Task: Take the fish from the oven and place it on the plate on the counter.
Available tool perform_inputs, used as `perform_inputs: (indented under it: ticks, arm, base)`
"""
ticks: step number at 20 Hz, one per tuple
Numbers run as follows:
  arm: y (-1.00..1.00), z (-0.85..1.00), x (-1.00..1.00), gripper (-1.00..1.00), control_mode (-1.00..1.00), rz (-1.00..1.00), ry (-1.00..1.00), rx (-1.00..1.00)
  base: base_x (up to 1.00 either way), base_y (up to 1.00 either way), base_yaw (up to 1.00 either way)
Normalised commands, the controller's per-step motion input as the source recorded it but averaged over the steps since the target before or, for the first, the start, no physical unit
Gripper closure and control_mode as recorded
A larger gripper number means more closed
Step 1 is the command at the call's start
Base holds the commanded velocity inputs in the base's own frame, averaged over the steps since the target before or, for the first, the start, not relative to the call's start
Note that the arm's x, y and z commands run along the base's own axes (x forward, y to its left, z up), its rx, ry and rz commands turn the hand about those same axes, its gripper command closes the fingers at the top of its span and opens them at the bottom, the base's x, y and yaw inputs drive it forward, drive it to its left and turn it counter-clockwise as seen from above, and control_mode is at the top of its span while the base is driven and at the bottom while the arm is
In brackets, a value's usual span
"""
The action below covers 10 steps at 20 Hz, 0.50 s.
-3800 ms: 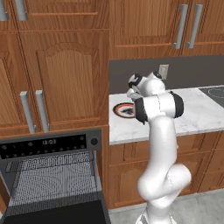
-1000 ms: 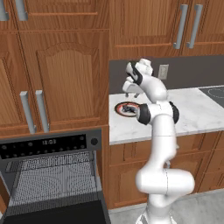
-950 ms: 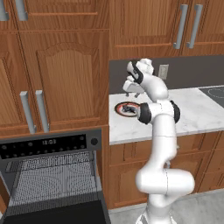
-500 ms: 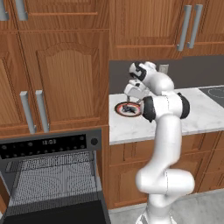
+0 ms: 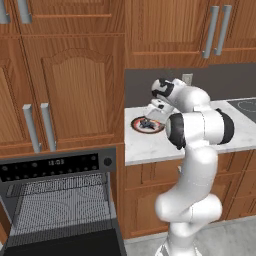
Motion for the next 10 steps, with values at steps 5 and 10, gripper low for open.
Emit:
perform_inputs:
  ticks: [5,10]
  arm:
    - [-0.01,0.0,-0.77,-1.0,-1.0,0.0,0.0,0.08]
    - [0.0,0.0,-0.8,-1.0,-1.0,0.0,-0.04,0.01]
  base:
    - [0.0,0.0,0.0]
    - [0.0,0.0,0.0]
